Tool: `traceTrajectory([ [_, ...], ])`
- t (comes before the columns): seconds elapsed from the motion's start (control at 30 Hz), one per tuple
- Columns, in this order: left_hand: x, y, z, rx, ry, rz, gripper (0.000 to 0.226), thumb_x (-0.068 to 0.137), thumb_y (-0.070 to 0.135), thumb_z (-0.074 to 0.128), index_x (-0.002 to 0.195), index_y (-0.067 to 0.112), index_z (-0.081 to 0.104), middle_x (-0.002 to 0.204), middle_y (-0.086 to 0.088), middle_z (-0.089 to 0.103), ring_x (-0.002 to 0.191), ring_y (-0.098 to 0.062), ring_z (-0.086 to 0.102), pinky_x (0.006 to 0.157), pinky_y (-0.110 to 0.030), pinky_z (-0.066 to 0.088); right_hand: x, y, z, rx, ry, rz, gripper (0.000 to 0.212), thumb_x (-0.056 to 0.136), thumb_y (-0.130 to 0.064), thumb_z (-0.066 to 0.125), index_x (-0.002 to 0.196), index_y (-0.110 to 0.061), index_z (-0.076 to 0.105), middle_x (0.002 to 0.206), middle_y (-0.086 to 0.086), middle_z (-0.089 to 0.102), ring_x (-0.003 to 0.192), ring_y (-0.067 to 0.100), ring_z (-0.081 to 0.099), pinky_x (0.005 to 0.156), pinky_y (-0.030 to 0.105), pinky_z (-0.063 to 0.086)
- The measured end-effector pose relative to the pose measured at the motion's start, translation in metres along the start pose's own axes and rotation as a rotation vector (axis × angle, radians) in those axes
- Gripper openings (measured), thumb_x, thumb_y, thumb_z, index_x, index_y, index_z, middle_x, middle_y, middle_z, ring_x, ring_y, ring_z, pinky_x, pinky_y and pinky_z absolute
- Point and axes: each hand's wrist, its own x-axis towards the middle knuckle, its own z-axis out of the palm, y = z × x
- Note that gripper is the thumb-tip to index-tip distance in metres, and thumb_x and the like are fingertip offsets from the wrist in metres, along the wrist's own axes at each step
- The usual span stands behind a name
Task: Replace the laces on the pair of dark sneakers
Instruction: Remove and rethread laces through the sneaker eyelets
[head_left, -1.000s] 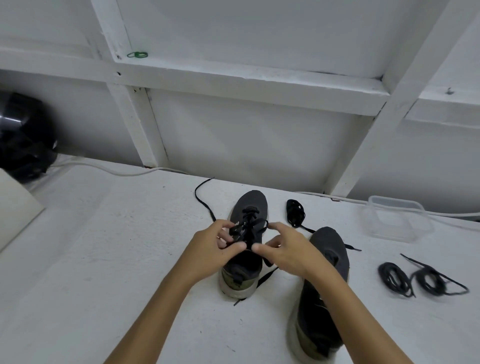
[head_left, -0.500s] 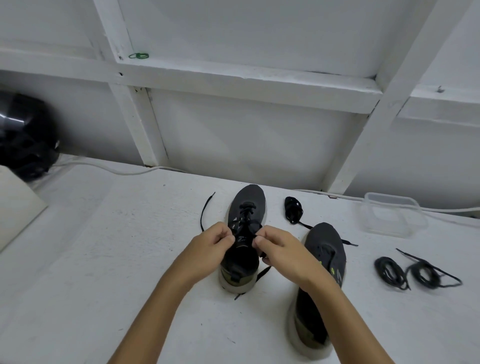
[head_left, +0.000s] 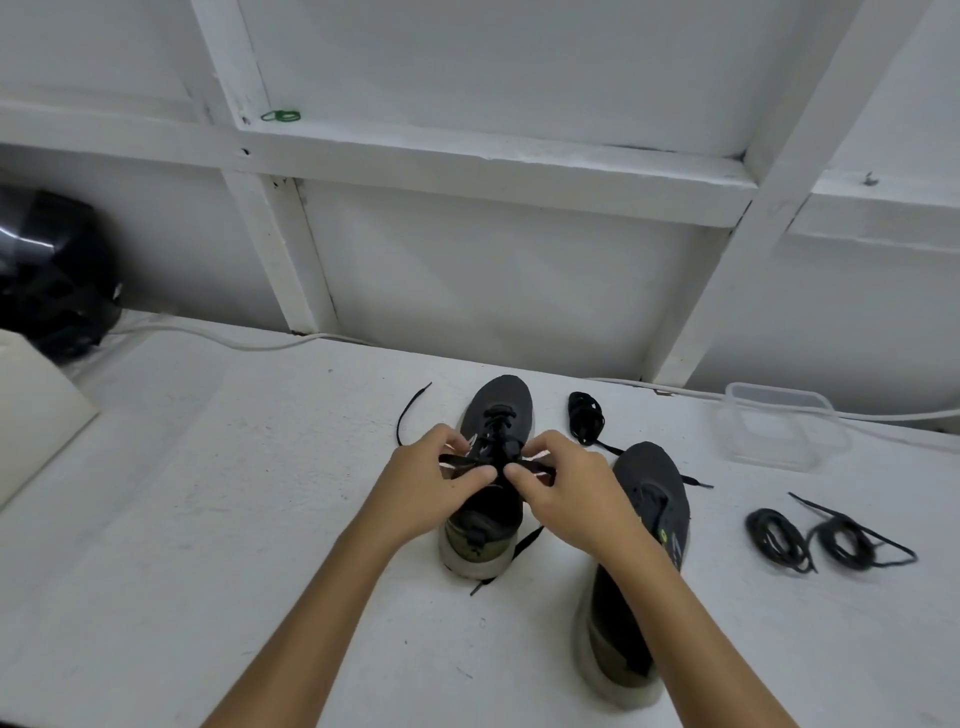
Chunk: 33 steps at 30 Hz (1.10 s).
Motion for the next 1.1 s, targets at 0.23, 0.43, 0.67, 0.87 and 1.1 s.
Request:
traceTrajectory([
  [0.23,0.004,0.0,0.007,0.216,0.133,0.296,0.023,0.087,0.024,0.077,0.11,0.027,0.078,0.102,0.008,0.076,0.093,-0.011,0.069,0.084,-0.029,0.054,-0.001,-0.007,0.01,-0.293,0.111,-0.21,0.02,0.097,-0.025,0.062,0.114,-0.026,0.074,0.1,-0.004,0.076,0.091,0.021,0.068,0.077,0.036,0.054],
  [0.43,0.006,-0.007,0.014,0.222,0.129,0.374,0.027,0.089,0.027,0.075,0.116,0.029,0.076,0.101,0.011,0.07,0.087,-0.005,0.061,0.075,-0.017,0.048,-0.002,-0.007,0.017,-0.132,0.099,-0.214,0.02,0.094,-0.019,0.068,0.11,-0.026,0.077,0.097,-0.006,0.077,0.089,0.014,0.068,0.082,0.029,0.053],
  [0.67,0.004,-0.011,0.014,0.101,0.14,0.256,0.009,0.096,0.03,0.065,0.101,0.027,0.071,0.086,0.014,0.07,0.08,-0.004,0.064,0.072,-0.026,0.053,0.001,-0.002,0.015,0.078,0.101,-0.057,0.016,0.1,-0.017,0.059,0.092,-0.023,0.072,0.078,-0.007,0.072,0.071,0.008,0.066,0.063,0.013,0.049],
  [0.87,-0.002,-0.012,0.004,-0.027,0.003,0.071,0.009,0.1,0.039,0.053,0.091,0.039,0.055,0.078,0.016,0.063,0.065,0.001,0.056,0.062,-0.02,0.045,-0.001,-0.004,0.007,0.593,-0.072,0.204,0.018,0.106,-0.021,0.051,0.093,-0.017,0.063,0.082,0.005,0.078,0.08,0.018,0.076,0.068,0.029,0.06],
  [1.1,-0.002,-0.001,-0.007,-0.278,-0.137,-0.112,0.021,0.102,0.039,0.048,0.084,0.045,0.057,0.097,0.014,0.073,0.091,0.003,0.068,0.083,-0.034,0.051,-0.003,0.002,-0.004,0.713,-0.194,0.284,0.02,0.109,-0.024,0.039,0.095,-0.016,0.051,0.097,0.009,0.079,0.097,0.022,0.075,0.095,0.044,0.058],
])
